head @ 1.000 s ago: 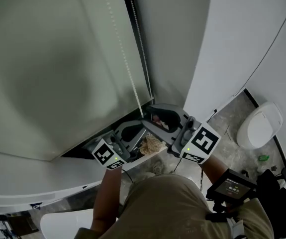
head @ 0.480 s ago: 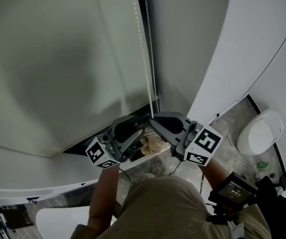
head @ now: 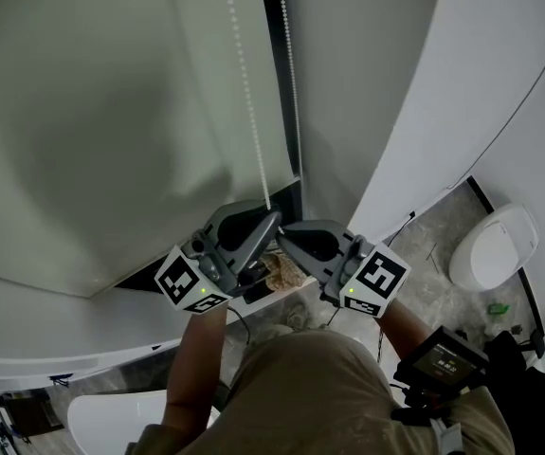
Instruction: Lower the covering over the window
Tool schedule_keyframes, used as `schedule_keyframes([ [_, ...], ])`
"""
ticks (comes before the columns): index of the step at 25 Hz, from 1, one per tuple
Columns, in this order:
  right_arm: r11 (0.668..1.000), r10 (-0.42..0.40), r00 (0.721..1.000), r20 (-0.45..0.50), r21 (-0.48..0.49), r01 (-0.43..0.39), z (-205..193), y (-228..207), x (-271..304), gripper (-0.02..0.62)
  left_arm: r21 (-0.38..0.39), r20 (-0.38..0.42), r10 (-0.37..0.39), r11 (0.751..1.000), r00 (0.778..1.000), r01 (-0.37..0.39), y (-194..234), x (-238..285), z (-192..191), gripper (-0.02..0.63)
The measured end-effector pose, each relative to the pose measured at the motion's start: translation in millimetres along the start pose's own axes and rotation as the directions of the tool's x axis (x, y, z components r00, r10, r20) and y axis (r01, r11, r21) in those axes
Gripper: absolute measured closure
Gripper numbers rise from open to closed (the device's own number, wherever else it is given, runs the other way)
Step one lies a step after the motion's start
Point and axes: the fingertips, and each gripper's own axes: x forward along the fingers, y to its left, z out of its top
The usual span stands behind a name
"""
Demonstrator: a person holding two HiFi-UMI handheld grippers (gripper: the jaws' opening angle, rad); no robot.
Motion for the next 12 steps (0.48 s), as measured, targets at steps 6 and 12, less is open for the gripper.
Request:
schedule_keyframes([
  [6, 0.998, -0.026, 0.985, 0.172, -0.057, 0.036, 52, -5, -19, 0.480, 0.059, -0.062, 0.021, 0.998, 0.998, -0.017, -4, -12, -27, 0.584],
  [12, 0.997, -0.016, 0.991, 0.133, -0.073, 0.026, 56, -3, -10, 0.507, -0.045, -0.100, -0.034, 0.999, 0.994, 0.030, -31, -15, -78, 0.584],
])
